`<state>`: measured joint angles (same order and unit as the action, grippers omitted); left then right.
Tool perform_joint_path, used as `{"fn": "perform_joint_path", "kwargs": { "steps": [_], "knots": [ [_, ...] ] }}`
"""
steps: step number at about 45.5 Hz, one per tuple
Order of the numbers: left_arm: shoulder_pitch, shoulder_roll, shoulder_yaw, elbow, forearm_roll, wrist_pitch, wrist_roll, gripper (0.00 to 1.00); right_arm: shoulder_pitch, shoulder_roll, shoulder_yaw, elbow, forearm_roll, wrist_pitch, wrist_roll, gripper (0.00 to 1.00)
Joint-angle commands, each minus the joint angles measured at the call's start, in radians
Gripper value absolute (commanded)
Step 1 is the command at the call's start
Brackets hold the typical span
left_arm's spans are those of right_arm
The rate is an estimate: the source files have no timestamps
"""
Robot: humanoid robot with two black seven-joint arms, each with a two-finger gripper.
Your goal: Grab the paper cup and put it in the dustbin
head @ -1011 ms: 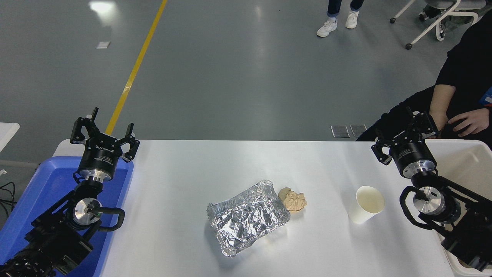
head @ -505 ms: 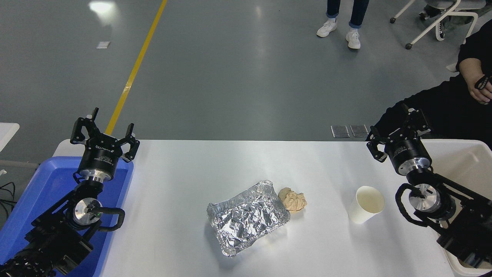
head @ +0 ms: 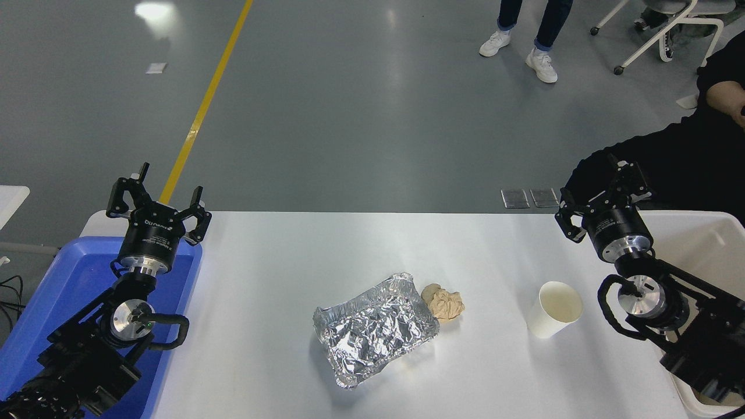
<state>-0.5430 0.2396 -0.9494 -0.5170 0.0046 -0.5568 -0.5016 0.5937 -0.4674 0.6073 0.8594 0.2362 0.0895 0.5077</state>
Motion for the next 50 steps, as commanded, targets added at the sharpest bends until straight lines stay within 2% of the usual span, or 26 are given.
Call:
{"fn": "perform_joint_path", "kwargs": {
  "steps": [1, 14, 21, 34, 50],
  "knots": [
    [0.000, 0.000, 0.000, 0.000, 0.000, 0.000, 0.000, 0.98, 0.002, -0.010, -0.001, 0.001, 0.000, -0.001, -0.002, 1.00],
    [0.000, 0.000, 0.001, 0.000, 0.000, 0.000, 0.000, 0.98, 0.049, -0.019, -0.027, -0.002, 0.000, -0.002, -0.002, 1.00],
    [0.000, 0.000, 0.000, 0.000, 0.000, 0.000, 0.000, 0.98, 0.164, -0.109, -0.178, -0.008, 0.003, -0.027, -0.003, 1.00],
    [0.000, 0.000, 0.001, 0.000, 0.000, 0.000, 0.000, 0.98, 0.501, -0.186, -0.696, -0.011, 0.009, -0.050, -0.009, 1.00],
    [0.000, 0.000, 0.001, -0.001, 0.000, 0.000, 0.000, 0.98, 0.931, -0.149, -1.440, -0.002, -0.003, -0.025, -0.011, 1.00]
  ]
}}
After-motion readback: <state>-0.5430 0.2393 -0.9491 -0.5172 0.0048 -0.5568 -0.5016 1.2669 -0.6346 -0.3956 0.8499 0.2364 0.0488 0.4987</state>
